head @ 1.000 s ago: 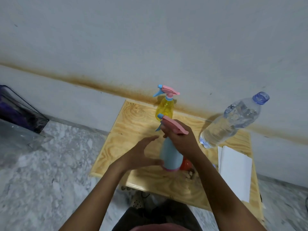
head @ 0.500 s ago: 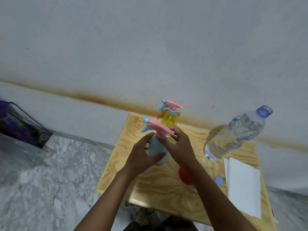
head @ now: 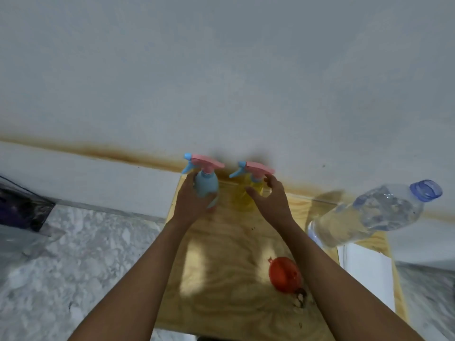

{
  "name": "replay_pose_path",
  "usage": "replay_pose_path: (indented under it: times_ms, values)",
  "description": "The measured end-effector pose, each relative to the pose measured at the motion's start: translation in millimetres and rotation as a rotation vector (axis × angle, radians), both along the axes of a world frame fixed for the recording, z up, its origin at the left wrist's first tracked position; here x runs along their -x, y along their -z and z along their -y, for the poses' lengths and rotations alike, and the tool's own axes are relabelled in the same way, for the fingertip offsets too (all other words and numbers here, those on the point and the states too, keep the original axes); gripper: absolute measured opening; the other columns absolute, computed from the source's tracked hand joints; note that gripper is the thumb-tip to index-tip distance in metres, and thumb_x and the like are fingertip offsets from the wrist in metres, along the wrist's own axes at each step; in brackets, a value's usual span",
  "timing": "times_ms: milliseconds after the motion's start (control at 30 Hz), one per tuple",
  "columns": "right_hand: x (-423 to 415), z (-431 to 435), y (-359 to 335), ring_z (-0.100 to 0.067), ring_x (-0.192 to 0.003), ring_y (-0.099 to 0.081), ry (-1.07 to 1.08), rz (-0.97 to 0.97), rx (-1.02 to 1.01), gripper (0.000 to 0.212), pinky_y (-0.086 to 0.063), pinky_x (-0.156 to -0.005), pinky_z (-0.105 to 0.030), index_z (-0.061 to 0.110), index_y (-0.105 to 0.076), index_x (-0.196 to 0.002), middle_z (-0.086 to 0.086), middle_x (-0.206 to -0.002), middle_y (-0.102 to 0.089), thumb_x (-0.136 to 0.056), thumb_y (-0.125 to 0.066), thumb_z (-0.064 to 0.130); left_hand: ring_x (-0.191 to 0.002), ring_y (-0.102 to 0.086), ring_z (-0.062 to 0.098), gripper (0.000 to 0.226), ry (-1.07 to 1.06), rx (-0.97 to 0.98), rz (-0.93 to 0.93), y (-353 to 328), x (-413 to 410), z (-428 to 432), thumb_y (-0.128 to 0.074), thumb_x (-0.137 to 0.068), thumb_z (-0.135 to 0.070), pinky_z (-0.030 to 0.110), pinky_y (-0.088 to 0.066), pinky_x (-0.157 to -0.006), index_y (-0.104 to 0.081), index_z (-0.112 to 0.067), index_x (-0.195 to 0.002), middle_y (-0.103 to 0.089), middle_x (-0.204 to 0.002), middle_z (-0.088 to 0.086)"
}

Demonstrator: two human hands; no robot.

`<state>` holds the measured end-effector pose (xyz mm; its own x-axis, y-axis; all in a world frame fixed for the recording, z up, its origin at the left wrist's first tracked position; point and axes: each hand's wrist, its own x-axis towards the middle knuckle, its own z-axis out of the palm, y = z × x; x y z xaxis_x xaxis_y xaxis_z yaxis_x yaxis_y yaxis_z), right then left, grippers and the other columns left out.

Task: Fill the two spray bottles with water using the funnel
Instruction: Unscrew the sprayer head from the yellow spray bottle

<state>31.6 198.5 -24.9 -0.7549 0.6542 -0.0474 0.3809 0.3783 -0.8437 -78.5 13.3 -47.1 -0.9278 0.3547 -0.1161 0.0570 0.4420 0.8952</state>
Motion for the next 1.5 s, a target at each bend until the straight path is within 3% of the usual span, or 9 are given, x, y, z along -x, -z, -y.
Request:
replay_pose_path:
  times_ms: [167, 300, 467, 567, 667, 767, 933, 1100, 1500]
  values:
    - [9, 7, 13, -0.008, -0.107, -0.053, 0.091, -0.061, 0.057, 0.043, -0.047, -0.095, -0.034, 0.021, -0.06, -0.122, 0.009, -0.112, -0.056, -0.085, -0.074, 0.037, -0.099, -0.057, 0.012, 0.077, 0.008, -0.047, 0.06, 17, 11, -10, -0.084, -0.074, -0.009, 0.0, -0.039, -0.065, -0.046, -0.015, -0.141, -0.057, -0.116, -0.007]
    - [9, 5, 15, -0.011, -0.102, -0.057, 0.092, -0.1, -0.015, 0.031, -0.051, -0.089, -0.036, 0.023, -0.062, -0.115, 0.007, -0.109, -0.061, -0.088, -0.07, 0.034, -0.101, -0.061, 0.003, 0.082, 0.062, -0.062, 0.074, 32, 15, -8, -0.077, -0.056, -0.043, 0.018, -0.049, -0.08, -0.044, -0.031, -0.131, -0.059, -0.115, -0.019]
    - [8, 1, 12, -0.009, -0.1, -0.059, 0.077, -0.085, -0.023, 0.031, -0.053, -0.087, -0.036, 0.023, -0.064, -0.118, 0.006, -0.11, -0.065, -0.089, -0.068, 0.034, -0.113, -0.056, 0.011, 0.071, 0.068, -0.037, 0.128, 30, 16, -11, -0.083, -0.077, -0.014, 0.026, -0.046, -0.093, -0.045, -0.027, -0.136, -0.055, -0.122, -0.011]
    - [3, 3, 6, -0.009, -0.1, -0.06, 0.095, -0.096, -0.025, 0.03, -0.053, -0.088, -0.038, 0.024, -0.064, -0.117, 0.008, -0.108, -0.065, -0.089, -0.069, 0.034, -0.126, -0.054, 0.023, 0.086, 0.019, -0.006, 0.11, 21, 9, -9, -0.087, -0.071, -0.027, 0.04, -0.048, -0.101, -0.041, -0.019, -0.143, -0.053, -0.138, 0.005]
    - [-9, 6, -5, -0.011, -0.102, -0.061, 0.109, -0.123, -0.034, 0.034, -0.053, -0.09, -0.039, 0.022, -0.064, -0.116, 0.009, -0.108, -0.067, -0.086, -0.072, 0.035, -0.13, -0.046, 0.027, 0.104, -0.076, 0.049, 0.101, 12, -11, -6, -0.091, -0.067, -0.03, 0.035, -0.043, -0.09, -0.03, -0.014, -0.15, -0.042, -0.145, 0.013]
    - [-26, 14, -27, -0.01, -0.102, -0.064, 0.112, -0.196, -0.041, 0.031, -0.053, -0.091, -0.037, 0.021, -0.065, -0.112, 0.008, -0.106, -0.069, -0.084, -0.075, 0.032, -0.115, -0.051, 0.017, 0.088, -0.117, -0.023, -0.022, -2, -42, -2, -0.09, -0.067, -0.025, 0.035, -0.049, -0.087, -0.042, -0.017, -0.141, -0.05, -0.128, 0.005]
    - [-58, 35, -69, -0.009, -0.097, -0.065, 0.112, -0.284, 0.0, 0.03, -0.054, -0.086, -0.031, 0.016, -0.068, -0.109, 0.008, -0.101, -0.071, -0.084, -0.076, 0.031, -0.139, -0.036, 0.007, 0.111, 0.186, -0.096, 0.111, -27, -96, 3, -0.08, -0.054, -0.073, 0.034, -0.037, -0.115, -0.036, -0.029, -0.146, -0.038, -0.15, -0.009]
    - [-81, 58, -96, -0.007, -0.095, -0.066, 0.086, -0.339, 0.027, 0.034, -0.054, -0.084, -0.029, 0.019, -0.069, -0.111, 0.011, -0.1, -0.072, -0.083, -0.076, 0.036, -0.111, -0.045, -0.023, 0.08, 0.278, -0.158, -0.001, -63, -127, -8, -0.089, -0.064, -0.041, 0.001, -0.041, -0.089, -0.042, -0.042, -0.128, -0.051, -0.12, -0.03]
    - [-109, 78, -128, -0.009, -0.092, -0.069, 0.116, -0.53, 0.078, 0.027, -0.056, -0.088, -0.03, 0.02, -0.069, -0.104, 0.008, -0.096, -0.073, -0.08, -0.081, 0.025, -0.097, -0.057, -0.017, 0.064, 0.264, -0.223, -0.235, -99, -160, 2, -0.091, -0.067, -0.019, 0.004, -0.047, -0.076, -0.053, -0.032, -0.117, -0.06, -0.103, -0.027]
